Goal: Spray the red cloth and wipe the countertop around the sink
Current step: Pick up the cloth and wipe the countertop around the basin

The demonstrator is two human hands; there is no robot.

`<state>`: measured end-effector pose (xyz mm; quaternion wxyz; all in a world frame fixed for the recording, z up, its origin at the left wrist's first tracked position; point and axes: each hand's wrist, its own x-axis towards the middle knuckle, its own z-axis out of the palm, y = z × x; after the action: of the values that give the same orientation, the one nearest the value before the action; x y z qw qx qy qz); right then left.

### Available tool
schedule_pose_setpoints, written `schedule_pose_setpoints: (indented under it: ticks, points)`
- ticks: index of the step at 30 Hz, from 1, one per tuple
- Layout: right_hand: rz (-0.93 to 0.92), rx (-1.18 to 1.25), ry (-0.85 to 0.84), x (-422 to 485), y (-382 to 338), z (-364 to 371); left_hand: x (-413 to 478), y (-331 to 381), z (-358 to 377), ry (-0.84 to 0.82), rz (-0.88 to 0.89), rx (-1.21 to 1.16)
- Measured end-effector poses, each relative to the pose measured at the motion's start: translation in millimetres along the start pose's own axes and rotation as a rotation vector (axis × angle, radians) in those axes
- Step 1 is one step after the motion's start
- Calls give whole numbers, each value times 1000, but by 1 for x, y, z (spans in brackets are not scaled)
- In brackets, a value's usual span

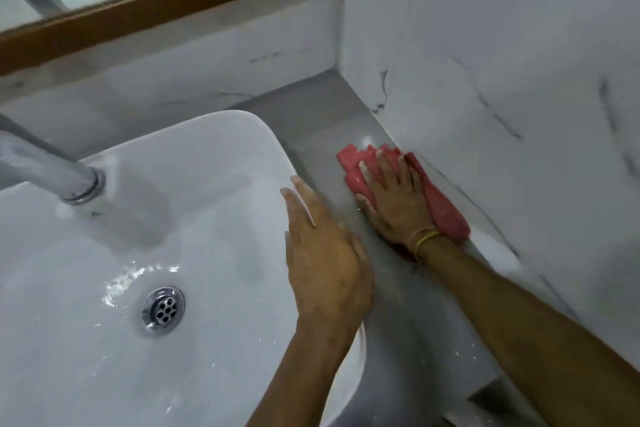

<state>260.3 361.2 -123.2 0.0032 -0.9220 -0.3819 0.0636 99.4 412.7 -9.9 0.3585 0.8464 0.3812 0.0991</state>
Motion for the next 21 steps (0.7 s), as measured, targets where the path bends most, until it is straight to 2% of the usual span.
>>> schedule_pose_setpoints:
  ticks: [3, 6, 8, 11, 15, 18, 21]
  points:
    - [-80, 37, -19, 13, -22, 3, 2, -2, 1, 7, 22, 9]
    - [-233, 96, 20, -27, -44, 14, 2, -4, 2, 9, 43, -2]
    - [-245, 71, 97, -75, -46, 22, 1, -2, 1, -8, 40, -10]
    - [-181, 44, 15, -127, -11, 31, 0, -1, -1, -19, 40, -17]
    - [59, 18, 5, -83, 23, 6, 0, -1, 1, -6, 79, -46]
    - [-4, 52, 3, -25, -21, 1, -1, -2, -2, -5, 87, -51]
    - [-120, 269, -21, -38, -64, 3, 2, -4, -2, -11, 93, -24]
